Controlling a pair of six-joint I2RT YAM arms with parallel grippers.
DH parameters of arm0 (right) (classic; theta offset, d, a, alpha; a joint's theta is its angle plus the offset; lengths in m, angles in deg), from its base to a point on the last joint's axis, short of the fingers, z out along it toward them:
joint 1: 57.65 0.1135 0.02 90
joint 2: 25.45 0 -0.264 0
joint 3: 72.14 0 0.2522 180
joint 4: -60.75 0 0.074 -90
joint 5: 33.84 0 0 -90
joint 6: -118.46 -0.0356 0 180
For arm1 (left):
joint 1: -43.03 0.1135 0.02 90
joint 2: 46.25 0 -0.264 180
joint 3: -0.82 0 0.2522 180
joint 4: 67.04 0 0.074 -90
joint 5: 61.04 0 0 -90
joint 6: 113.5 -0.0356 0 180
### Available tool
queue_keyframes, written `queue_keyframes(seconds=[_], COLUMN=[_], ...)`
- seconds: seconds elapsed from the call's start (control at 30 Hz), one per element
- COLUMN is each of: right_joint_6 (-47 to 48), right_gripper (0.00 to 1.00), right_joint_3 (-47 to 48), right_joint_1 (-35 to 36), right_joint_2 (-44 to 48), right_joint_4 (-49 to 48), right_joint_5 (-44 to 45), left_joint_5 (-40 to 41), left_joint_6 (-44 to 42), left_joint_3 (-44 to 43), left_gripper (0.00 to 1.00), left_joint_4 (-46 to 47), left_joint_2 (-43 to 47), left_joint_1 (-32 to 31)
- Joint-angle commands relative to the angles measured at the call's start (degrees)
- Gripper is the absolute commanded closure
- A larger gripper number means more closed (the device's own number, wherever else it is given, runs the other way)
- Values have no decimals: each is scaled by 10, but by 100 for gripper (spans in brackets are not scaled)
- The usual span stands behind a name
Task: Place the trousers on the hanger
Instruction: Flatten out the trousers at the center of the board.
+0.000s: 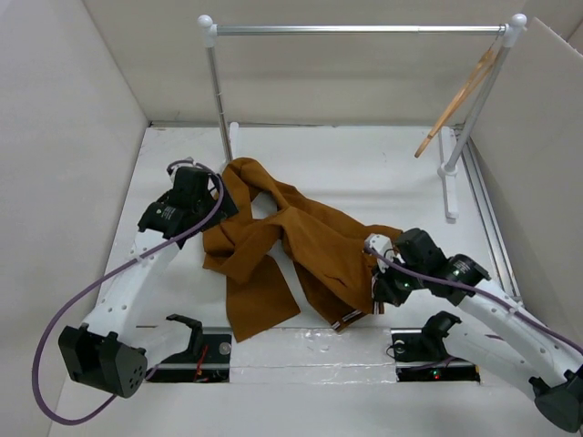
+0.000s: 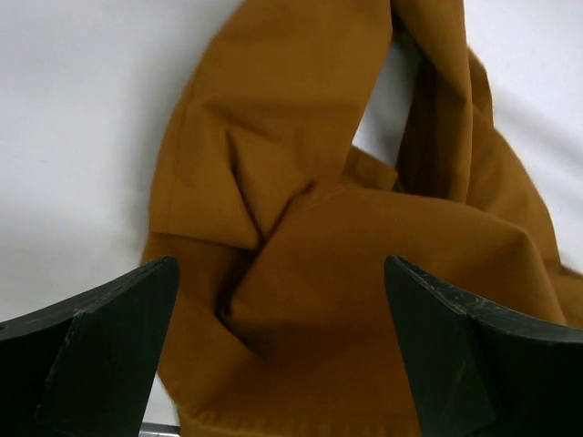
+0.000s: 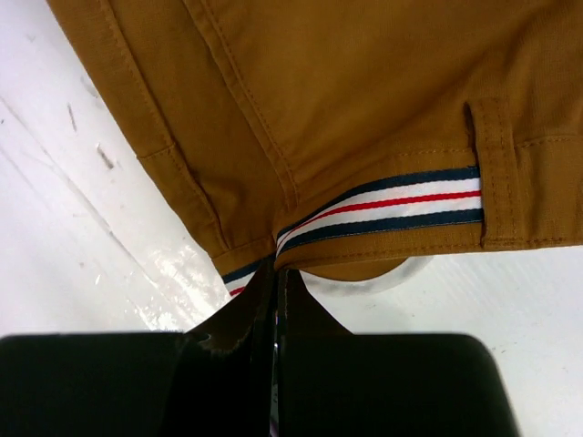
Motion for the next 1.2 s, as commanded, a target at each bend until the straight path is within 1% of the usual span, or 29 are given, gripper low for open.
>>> queue_keyframes(seconds=[0.0,0.03,0.1,0.17,0.2,0.23,0.27,0.3,0.33,0.4,0.43,0.47,0.57,0.6,0.63,0.67,0.7,0.73,0.8,0.87,0.9,0.93,1.03,1.07,1.1,1.13,1.17], right_joint_6=[1,-1,-9,-6,-1,2,16,22,36,48,64,64,81,87,94,98,98,102,110,123,126,134,144,146,148,151,153], right_gripper=[100,100,100,100,100,100,100,100,100,100,100,100,100,100,100,100,100,100,100,100,100,100,100,100,100,100,100], right_joint_3=[15,35,60,102,116,129,139,156,163,175,183,183,200,205,207,206,206,205,205,213,217,219,228,232,234,237,238], right_joint_1=[12,12,12,12,12,5,5,-8,-8,-30,-43,-43,-68,-74,-79,-79,-79,-79,-85,-97,-97,-97,-103,-108,-108,-108,-114], right_joint_2=[7,5,-3,-14,-20,-33,-39,-43,-50,-54,-56,-56,-60,-59,-59,-55,-53,-51,-47,-47,-52,-54,-66,-69,-69,-73,-76], right_joint_4=[-13,-16,-30,-27,-20,-15,-10,-9,-7,-4,-4,-4,-5,-5,-9,-13,-13,-9,-3,5,6,8,9,9,9,10,10], right_joint_5=[-30,-26,3,31,62,71,77,79,78,75,74,74,61,56,53,44,43,43,38,31,29,24,15,15,15,15,13], left_joint_5=[-75,-126,-151,-123,-107,-70,-67,-70,-88,-117,-136,-137,-152,-149,-143,-142,-142,-141,-143,-121,-109,-76,-50,-53,-58,-58,-59], left_joint_6=[18,22,45,85,105,128,149,192,214,258,281,282,326,338,368,392,392,421,448,479,486,489,487,485,473,473,473], left_joint_3=[50,61,82,89,96,101,108,122,130,150,157,161,191,199,207,222,229,236,252,262,265,271,307,330,340,348,361], left_gripper=[7,5,5,5,5,1,1,1,1,1,1,1,1,1,1,1,1,1,1,1,1,1,1,1,6,16,29], left_joint_4=[47,44,37,16,6,-8,-13,-17,-23,-28,-52,-53,-75,-74,-67,-41,-40,-15,6,7,16,23,51,65,98,115,128], left_joint_2=[17,19,36,78,98,116,149,163,172,195,212,212,246,252,256,255,253,246,239,238,241,248,240,235,227,214,209], left_joint_1=[1,1,1,1,1,7,7,7,7,7,7,7,7,7,7,7,7,7,7,7,7,7,7,7,7,7,7])
